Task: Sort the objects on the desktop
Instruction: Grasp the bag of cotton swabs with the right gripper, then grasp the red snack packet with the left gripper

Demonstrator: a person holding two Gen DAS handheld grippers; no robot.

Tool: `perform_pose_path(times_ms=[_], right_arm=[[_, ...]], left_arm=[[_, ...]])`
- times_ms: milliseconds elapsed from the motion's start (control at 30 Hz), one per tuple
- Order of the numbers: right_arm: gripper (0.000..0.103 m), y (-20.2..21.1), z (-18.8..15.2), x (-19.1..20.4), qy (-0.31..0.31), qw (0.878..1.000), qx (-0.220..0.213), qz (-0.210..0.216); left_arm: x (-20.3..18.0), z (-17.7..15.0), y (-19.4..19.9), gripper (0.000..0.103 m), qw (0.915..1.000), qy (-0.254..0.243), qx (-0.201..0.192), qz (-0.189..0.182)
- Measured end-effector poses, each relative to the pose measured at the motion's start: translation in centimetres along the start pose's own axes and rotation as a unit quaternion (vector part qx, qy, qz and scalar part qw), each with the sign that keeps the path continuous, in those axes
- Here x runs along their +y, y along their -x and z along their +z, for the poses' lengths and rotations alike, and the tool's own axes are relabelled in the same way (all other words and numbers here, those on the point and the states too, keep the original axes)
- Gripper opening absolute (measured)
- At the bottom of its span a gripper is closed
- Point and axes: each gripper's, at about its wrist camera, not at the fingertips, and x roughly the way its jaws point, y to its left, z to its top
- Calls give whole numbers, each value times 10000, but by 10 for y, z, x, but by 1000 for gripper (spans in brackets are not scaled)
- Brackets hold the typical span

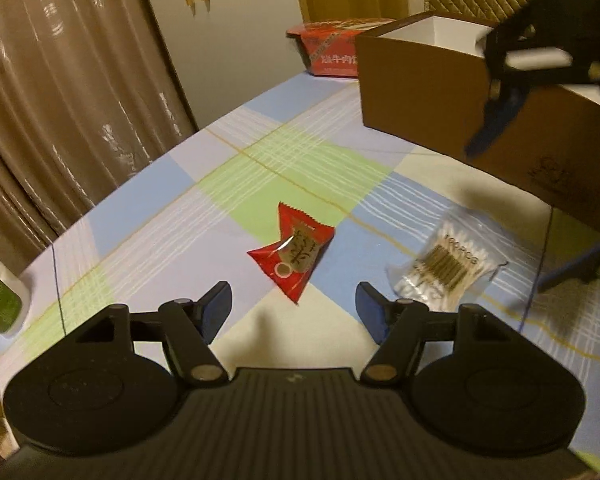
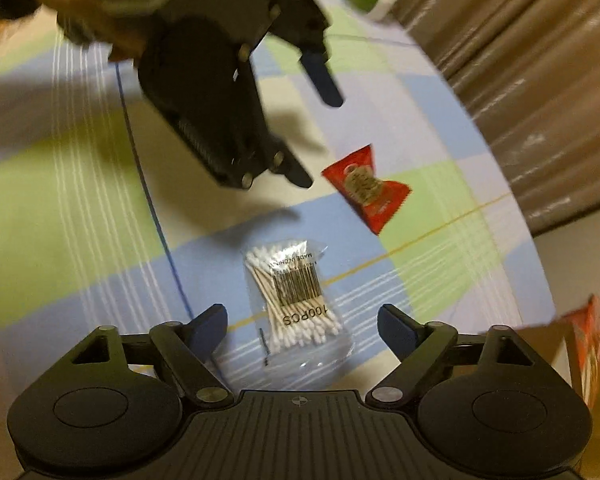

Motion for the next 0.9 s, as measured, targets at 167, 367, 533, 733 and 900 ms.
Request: perform_pose_path(times_ms=[167, 367, 533, 733, 900], right_arm=[[85, -28, 7, -8, 265, 9990, 137, 335], [70, -52, 9, -22, 231, 9972, 259, 661], [69, -61, 6, -39, 41, 9962, 253, 831], [29, -61, 2, -52, -330, 9920, 306, 1175], [24, -44, 0, -50, -305, 9950, 63, 953]], left_arm=[[9, -6, -8, 64, 9999, 135, -2, -84], [17, -11, -14, 64, 9991, 351, 25, -245], [21, -12, -18, 64, 9988, 407, 13, -277], [25, -5, -23, 64, 9984, 455, -55, -339], [25, 6, -31, 64, 9982, 421, -132, -416]])
